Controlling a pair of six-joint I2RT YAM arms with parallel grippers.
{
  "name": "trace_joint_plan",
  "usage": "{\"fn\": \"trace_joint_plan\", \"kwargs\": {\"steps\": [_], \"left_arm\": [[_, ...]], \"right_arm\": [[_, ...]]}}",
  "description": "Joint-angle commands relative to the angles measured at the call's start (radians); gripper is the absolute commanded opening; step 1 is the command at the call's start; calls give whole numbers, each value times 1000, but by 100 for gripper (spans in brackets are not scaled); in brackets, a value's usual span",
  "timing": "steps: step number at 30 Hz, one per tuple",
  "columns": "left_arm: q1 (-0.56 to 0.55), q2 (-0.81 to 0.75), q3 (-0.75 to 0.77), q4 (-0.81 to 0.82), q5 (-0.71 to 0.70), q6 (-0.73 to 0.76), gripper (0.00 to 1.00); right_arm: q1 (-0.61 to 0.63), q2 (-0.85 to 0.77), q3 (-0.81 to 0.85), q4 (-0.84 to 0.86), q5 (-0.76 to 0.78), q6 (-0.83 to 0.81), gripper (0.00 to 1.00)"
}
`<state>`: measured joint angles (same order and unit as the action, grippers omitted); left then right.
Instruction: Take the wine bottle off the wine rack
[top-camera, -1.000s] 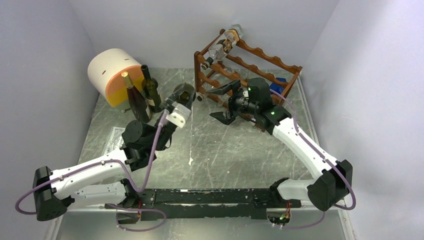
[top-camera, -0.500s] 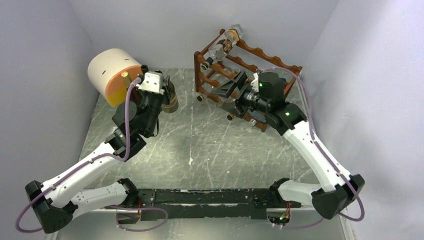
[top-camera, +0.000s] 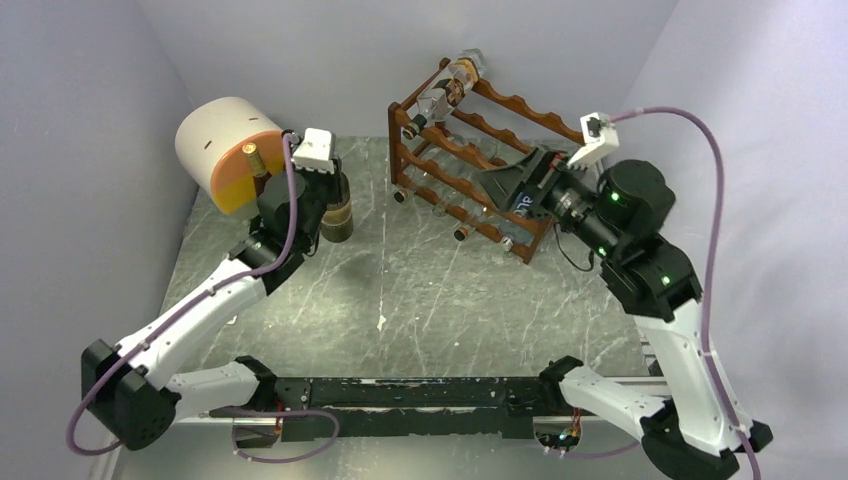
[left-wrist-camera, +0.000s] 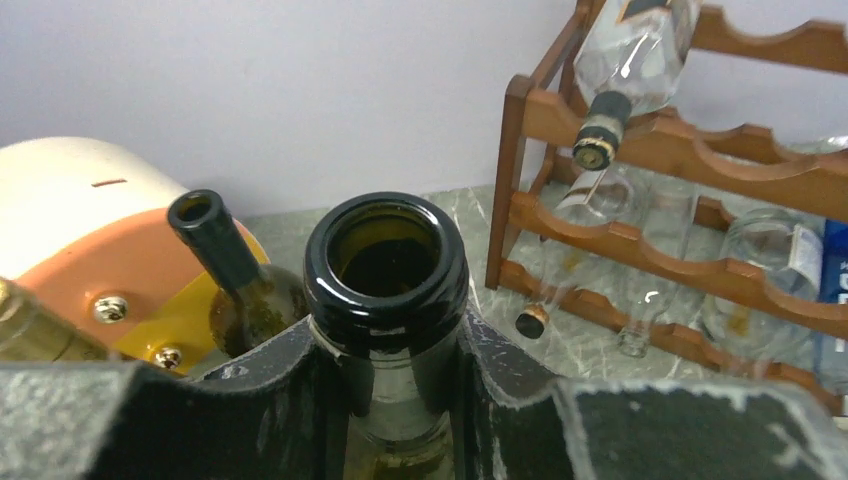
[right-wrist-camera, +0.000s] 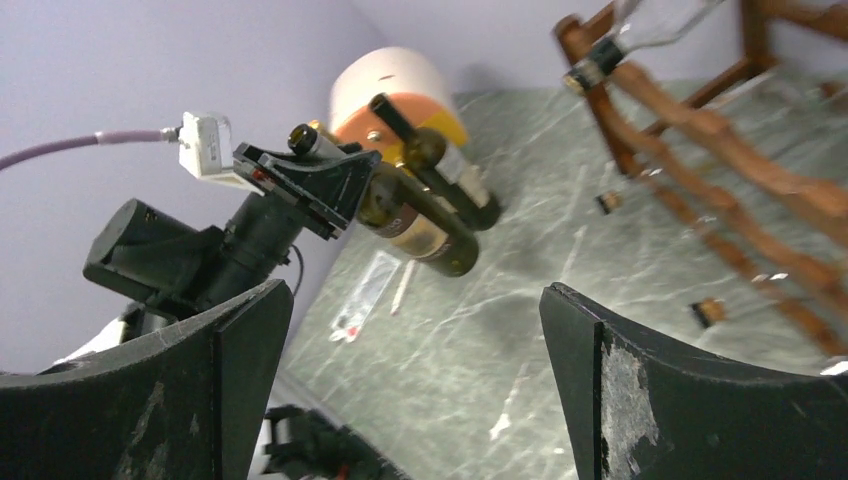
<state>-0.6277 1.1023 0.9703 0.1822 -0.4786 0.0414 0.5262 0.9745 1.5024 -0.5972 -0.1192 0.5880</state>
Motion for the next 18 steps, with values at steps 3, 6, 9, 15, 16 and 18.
{"fn": "trace_joint_plan", "kwargs": {"steps": [3, 6, 9, 15, 16, 18], "left_arm": [[82, 125, 121, 139, 136, -30, 7], [135, 185, 157, 135, 138, -62, 7], [187, 201, 144, 154, 161, -90, 7], [210, 196, 66, 184, 214, -78, 7], [214, 193, 52, 188, 214, -73, 7], [229, 183, 15, 206, 214, -71, 7]], "right_arm": [[-2, -106, -29, -71, 209, -191, 100], [-2, -120, -20, -93, 246, -222, 100], [-1, -122, -6, -119, 271, -244, 100], [-1, -136, -34, -114, 298, -258, 100], [-2, -137, -39, -107, 296, -257, 100], [-2, -127, -44, -100, 284, -253, 100]]}}
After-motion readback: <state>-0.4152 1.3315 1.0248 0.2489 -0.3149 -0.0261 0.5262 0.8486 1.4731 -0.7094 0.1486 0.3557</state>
